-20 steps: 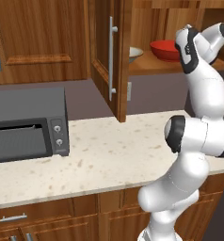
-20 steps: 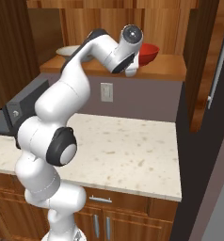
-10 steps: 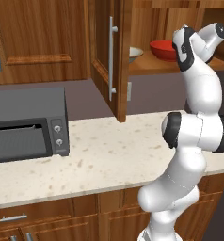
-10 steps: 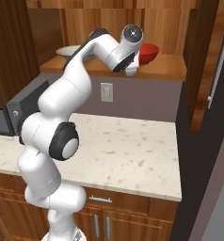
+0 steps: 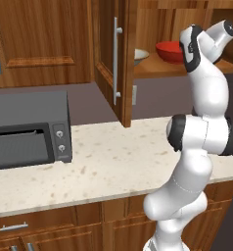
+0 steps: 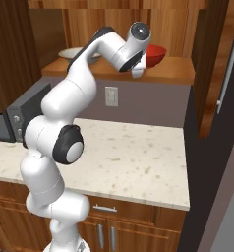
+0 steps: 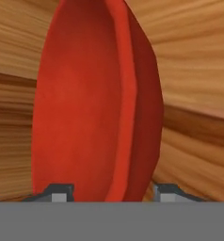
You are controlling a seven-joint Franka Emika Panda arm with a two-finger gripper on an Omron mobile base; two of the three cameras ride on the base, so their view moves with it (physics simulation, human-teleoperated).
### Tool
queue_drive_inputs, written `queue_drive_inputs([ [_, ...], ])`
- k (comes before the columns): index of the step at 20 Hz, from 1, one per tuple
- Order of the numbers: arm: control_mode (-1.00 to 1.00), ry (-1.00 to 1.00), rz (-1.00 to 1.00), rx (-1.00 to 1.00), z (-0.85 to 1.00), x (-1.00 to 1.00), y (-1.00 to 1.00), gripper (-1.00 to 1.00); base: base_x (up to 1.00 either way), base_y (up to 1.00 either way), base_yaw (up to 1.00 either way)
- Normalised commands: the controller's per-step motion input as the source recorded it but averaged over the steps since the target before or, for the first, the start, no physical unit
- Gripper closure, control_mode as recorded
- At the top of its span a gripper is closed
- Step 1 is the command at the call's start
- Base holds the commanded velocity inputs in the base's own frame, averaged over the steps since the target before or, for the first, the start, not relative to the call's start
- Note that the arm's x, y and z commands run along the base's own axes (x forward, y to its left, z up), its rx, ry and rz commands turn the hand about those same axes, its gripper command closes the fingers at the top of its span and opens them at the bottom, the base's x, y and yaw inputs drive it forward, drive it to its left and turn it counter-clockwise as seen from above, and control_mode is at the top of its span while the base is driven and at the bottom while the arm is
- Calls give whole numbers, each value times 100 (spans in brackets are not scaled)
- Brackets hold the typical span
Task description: Pick up the bowls from the cabinet and place each bowl in front of a stool on the dining counter.
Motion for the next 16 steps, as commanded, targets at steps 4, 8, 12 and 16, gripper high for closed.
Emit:
queue_drive_inputs([
  [4,-100,0,0,0,0,0,0,100,0,0,0],
  [8,-100,0,0,0,0,-21,0,100,0,0,0],
  [12,-100,0,0,0,-10,-88,0,100,0,0,0],
  [16,-100,0,0,0,-1,-96,0,100,0,0,0],
])
